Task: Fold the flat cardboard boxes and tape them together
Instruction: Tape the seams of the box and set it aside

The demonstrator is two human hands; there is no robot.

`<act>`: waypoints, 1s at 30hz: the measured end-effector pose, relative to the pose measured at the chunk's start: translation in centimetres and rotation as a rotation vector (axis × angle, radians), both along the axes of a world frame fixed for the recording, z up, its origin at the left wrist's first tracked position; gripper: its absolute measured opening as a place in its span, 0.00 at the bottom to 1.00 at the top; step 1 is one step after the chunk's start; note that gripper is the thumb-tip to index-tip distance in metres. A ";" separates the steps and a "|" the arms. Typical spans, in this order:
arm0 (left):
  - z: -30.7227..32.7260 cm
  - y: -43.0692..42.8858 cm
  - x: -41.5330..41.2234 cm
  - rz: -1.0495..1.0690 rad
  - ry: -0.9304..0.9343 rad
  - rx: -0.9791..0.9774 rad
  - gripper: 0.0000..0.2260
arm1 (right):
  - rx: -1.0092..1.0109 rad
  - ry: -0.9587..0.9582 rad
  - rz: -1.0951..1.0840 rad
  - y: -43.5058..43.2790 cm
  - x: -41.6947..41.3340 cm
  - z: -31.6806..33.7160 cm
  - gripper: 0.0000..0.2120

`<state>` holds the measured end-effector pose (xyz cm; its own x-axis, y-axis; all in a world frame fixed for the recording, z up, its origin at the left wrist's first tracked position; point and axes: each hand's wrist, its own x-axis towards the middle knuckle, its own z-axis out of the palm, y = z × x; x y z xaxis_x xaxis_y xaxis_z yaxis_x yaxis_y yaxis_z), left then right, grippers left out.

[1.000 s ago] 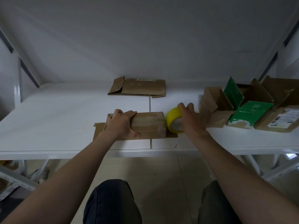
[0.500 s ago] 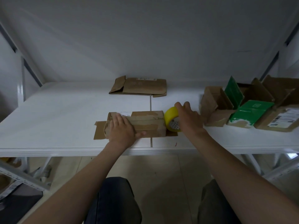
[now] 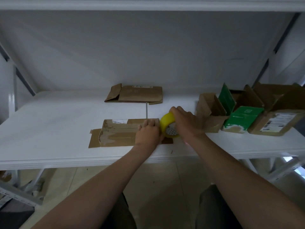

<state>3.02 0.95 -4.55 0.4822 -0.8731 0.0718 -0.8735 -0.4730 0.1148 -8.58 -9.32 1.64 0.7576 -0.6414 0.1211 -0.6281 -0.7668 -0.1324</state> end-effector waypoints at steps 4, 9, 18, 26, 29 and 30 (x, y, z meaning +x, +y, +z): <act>-0.1 1.9 2.2 -0.192 0.056 -0.111 0.22 | -0.042 -0.047 0.031 1.2 -0.4 1.2 0.25; 0.0 5.4 3.4 -0.225 0.213 -0.112 0.22 | 0.036 -0.038 0.006 4.2 -1.7 2.3 0.18; 0.9 10.7 2.2 -0.178 0.213 -0.223 0.24 | 0.595 0.012 -0.040 7.6 -4.6 1.2 0.36; 1.5 12.4 1.2 -0.294 0.346 -0.227 0.19 | 0.969 -0.124 0.050 11.8 -8.2 0.2 0.16; 1.2 12.6 0.8 -0.329 0.329 -0.205 0.19 | 0.993 -0.168 0.049 12.7 -9.2 -1.3 0.16; 1.0 12.7 0.6 -0.344 0.337 -0.206 0.19 | 1.010 -0.185 0.041 12.9 -9.5 -1.7 0.16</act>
<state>3.64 13.61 -3.53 0.1964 -0.9691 0.1491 -0.8731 -0.1036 0.4764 -18.03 3.62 -0.06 0.8056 -0.4825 -0.3437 -0.5080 -0.2644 -0.8198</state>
